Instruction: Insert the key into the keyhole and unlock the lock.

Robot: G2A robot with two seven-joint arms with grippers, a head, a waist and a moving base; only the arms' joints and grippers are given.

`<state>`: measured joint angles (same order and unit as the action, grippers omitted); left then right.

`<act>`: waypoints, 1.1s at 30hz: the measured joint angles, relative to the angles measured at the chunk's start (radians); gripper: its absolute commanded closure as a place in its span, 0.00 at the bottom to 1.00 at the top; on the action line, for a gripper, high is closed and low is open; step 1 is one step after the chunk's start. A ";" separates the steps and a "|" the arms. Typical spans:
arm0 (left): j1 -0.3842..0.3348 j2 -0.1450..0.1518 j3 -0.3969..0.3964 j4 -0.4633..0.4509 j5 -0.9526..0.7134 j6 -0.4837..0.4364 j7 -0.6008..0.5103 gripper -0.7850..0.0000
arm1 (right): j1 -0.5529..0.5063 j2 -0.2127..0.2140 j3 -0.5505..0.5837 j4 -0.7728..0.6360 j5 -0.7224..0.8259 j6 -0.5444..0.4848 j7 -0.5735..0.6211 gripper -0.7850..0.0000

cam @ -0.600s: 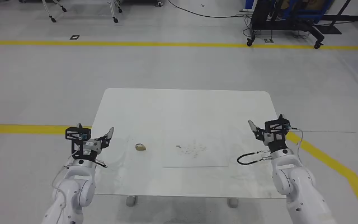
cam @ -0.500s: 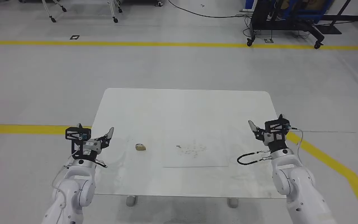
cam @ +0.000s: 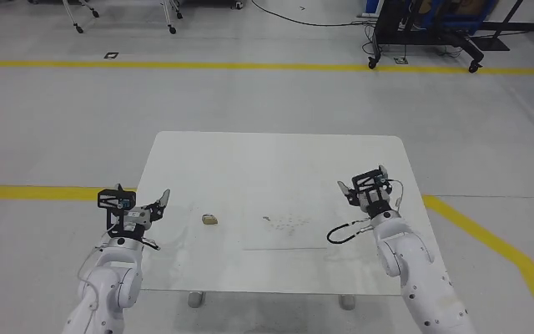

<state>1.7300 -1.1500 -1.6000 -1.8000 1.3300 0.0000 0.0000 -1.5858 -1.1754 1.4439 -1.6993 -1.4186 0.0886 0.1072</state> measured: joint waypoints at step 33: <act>0.000 0.000 0.000 0.000 0.000 0.000 0.000 0.00 | 0.401 -0.081 -0.467 0.392 -0.112 -0.415 -0.045 0.02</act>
<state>1.7300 -1.1500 -1.6000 -1.8000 1.3300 0.0000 0.0000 -1.1843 -1.2565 0.9772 -1.3074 -1.5304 -0.3269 0.0617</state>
